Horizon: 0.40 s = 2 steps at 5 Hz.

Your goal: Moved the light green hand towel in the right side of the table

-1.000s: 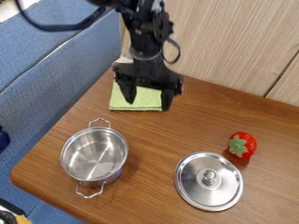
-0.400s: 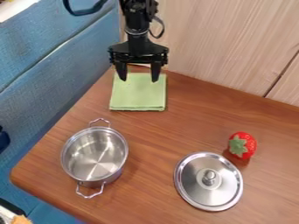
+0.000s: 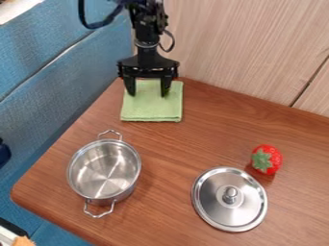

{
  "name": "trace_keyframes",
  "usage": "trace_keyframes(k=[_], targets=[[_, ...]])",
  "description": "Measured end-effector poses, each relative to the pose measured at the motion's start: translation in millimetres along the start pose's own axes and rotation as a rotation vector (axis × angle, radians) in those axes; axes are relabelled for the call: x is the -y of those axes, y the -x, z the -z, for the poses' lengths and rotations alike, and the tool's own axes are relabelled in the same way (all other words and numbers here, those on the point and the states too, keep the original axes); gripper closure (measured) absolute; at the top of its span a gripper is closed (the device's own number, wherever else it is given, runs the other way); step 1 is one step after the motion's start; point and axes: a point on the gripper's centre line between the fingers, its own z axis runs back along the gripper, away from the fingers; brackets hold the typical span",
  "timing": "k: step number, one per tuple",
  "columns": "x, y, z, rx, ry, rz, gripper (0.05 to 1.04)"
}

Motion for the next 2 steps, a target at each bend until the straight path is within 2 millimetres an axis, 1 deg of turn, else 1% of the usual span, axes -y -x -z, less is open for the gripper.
trace_keyframes(k=[1,2], targets=[[-0.8,1.6,6.5,-0.007,-0.007,0.002,0.082],[4.5,1.6,8.0,0.001,0.0,0.012,0.082]])
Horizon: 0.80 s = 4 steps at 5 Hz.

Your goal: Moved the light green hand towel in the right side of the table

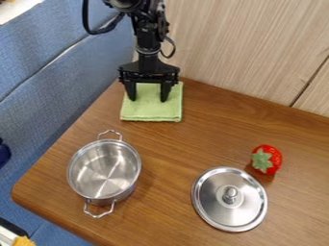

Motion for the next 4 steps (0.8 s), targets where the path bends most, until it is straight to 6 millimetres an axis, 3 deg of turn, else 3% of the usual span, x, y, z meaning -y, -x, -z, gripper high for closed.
trace_keyframes(k=[1,3,4], targets=[[21,3,-2,0.007,0.008,0.035,0.082],[105,29,-7,0.003,0.078,0.214,0.082],[144,51,-10,-0.009,0.122,0.316,0.082]])
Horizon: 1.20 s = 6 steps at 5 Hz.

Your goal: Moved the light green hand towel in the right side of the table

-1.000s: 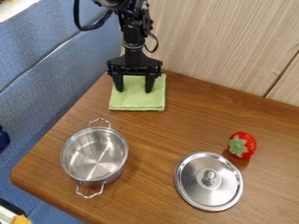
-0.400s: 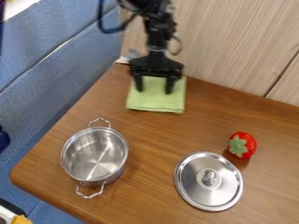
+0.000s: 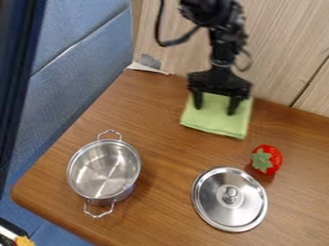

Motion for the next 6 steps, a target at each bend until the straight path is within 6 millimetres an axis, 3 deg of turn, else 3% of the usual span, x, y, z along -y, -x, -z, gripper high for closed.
trace_keyframes(k=[1,2,4,5,6], targets=[[40,14,2,-0.017,0.032,0.115,0.082],[57,23,2,-0.02,0.04,0.177,0.082],[62,37,-5,-0.03,0.058,0.179,0.083],[65,34,-22,0.004,0.075,0.175,0.083],[69,27,-51,0.068,0.111,0.167,0.083]])
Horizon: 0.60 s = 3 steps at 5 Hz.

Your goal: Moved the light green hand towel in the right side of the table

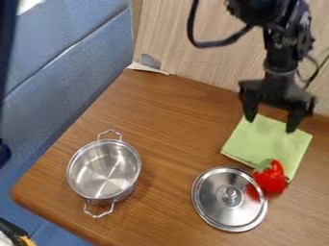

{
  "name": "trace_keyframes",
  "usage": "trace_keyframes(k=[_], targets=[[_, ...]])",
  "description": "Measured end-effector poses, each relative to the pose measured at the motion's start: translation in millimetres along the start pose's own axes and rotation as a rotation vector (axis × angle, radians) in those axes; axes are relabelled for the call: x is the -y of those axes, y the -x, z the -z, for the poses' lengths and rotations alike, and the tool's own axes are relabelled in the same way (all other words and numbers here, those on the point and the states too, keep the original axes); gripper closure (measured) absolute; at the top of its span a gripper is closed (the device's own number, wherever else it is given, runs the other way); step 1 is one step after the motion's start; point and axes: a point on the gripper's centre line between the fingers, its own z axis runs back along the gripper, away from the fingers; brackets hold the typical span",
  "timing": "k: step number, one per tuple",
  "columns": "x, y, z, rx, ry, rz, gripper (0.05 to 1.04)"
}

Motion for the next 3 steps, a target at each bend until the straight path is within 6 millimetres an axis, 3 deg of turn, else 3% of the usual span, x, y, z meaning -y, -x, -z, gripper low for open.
trace_keyframes(k=[2,3], targets=[[-2,-3,-45,0.101,0.034,-0.004,0.083],[-4,-4,-48,0.111,0.035,-0.008,0.083]])
